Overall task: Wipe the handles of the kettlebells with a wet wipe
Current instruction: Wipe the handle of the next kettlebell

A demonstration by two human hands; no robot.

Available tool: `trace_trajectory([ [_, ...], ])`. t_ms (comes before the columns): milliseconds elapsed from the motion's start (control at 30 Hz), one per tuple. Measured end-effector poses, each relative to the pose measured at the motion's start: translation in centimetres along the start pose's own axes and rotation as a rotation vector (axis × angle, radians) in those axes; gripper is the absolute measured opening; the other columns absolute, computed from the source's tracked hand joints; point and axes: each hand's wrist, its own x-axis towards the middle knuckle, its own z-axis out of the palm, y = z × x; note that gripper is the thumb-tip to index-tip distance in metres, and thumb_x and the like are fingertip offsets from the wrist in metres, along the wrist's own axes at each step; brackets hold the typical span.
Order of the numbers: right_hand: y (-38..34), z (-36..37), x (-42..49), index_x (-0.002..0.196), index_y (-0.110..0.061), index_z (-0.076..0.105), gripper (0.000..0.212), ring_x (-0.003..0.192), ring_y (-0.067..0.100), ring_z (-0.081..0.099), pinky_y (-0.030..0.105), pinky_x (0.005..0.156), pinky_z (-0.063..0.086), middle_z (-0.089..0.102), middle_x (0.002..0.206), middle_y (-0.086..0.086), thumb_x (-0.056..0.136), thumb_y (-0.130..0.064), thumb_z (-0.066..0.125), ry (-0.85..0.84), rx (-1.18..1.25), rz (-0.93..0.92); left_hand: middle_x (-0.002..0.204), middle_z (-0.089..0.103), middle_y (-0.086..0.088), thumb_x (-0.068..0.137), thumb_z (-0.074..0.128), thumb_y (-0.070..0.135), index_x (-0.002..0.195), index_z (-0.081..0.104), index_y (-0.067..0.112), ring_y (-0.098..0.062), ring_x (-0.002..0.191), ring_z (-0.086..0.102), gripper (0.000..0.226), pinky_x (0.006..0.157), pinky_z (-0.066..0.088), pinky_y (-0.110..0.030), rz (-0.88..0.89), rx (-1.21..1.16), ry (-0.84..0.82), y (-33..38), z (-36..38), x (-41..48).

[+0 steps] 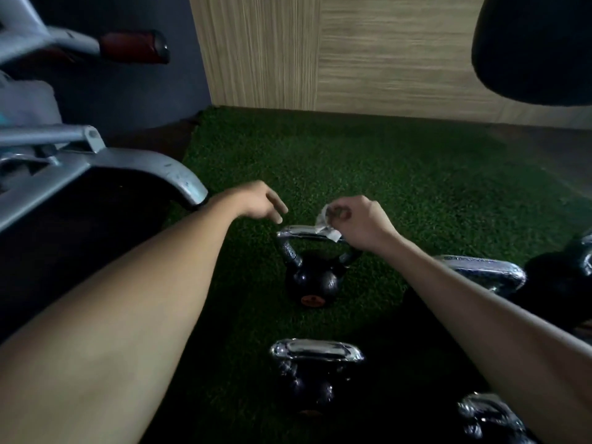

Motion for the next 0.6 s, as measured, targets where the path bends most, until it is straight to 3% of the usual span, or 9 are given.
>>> trace_trajectory([
  [67,0.6,0.6,-0.3,0.097,-0.034,0.079,0.019,0.082,0.013,0.067,0.026,0.068,0.047,0.072,0.087,-0.008,0.091,-0.020,0.067,0.053,-0.012,-0.054,0.114,0.074,0.010,0.084,0.081,0.035,0.098,0.080,0.037,-0.015,0.112,0.062,0.013,0.105,0.045,-0.038,0.041,-0.117,0.027,-1.0,1.4,0.6],
  [167,1.4,0.9,0.0,0.100,-0.033,0.080,0.020,0.088,0.013,0.058,0.028,0.072,0.042,0.062,0.097,-0.004,0.091,-0.018,0.071,0.104,-0.110,-0.163,0.105,0.077,0.017,0.085,0.071,0.061,0.098,0.082,0.037,-0.006,0.083,0.058,0.029,0.077,0.044,-0.030,0.149,-0.267,0.002,-1.1,2.6,0.0],
  [233,1.6,0.7,0.1,0.103,-0.033,0.079,0.021,0.088,0.016,0.058,0.032,0.073,0.047,0.059,0.101,-0.004,0.092,-0.018,0.070,0.126,-0.170,-0.203,0.102,0.076,0.020,0.082,0.069,0.066,0.096,0.082,0.038,-0.002,0.076,0.054,0.034,0.073,0.041,-0.028,0.186,-0.297,-0.002,-1.1,2.7,-0.3],
  [367,1.7,1.4,-0.5,0.110,-0.028,0.077,0.028,0.086,0.018,0.065,0.031,0.070,0.053,0.060,0.105,-0.012,0.097,-0.016,0.056,0.101,-0.296,-0.280,0.100,0.077,0.019,0.068,0.081,0.060,0.094,0.082,0.038,-0.004,0.095,0.061,0.034,0.083,0.040,-0.029,0.200,-0.342,0.006,-0.9,2.5,-0.2],
  [500,1.9,1.7,-1.3,0.108,-0.029,0.080,0.028,0.084,0.011,0.063,0.034,0.071,0.055,0.058,0.102,-0.010,0.096,-0.041,0.057,0.096,-0.166,-0.271,0.095,0.077,0.022,0.074,0.084,0.050,0.093,0.083,0.038,-0.005,0.108,0.064,0.023,0.100,0.044,-0.032,0.228,-0.253,-0.008,-0.3,2.8,0.1],
  [567,1.9,1.4,-0.8,0.094,-0.028,0.083,0.026,0.082,0.005,0.059,0.026,0.074,0.051,0.059,0.093,-0.013,0.096,-0.045,0.063,0.088,-0.111,-0.235,0.095,0.077,0.021,0.072,0.086,0.048,0.092,0.082,0.037,-0.006,0.107,0.066,0.023,0.106,0.046,-0.036,0.238,-0.226,-0.019,0.0,2.5,0.1],
  [600,1.8,1.2,-0.5,0.090,-0.029,0.083,0.020,0.080,-0.001,0.056,0.016,0.073,0.046,0.059,0.086,-0.016,0.094,-0.042,0.069,0.080,-0.086,-0.220,0.095,0.077,0.021,0.072,0.087,0.047,0.092,0.082,0.037,-0.006,0.105,0.067,0.023,0.105,0.048,-0.038,0.240,-0.204,-0.031,0.2,2.4,0.0],
])
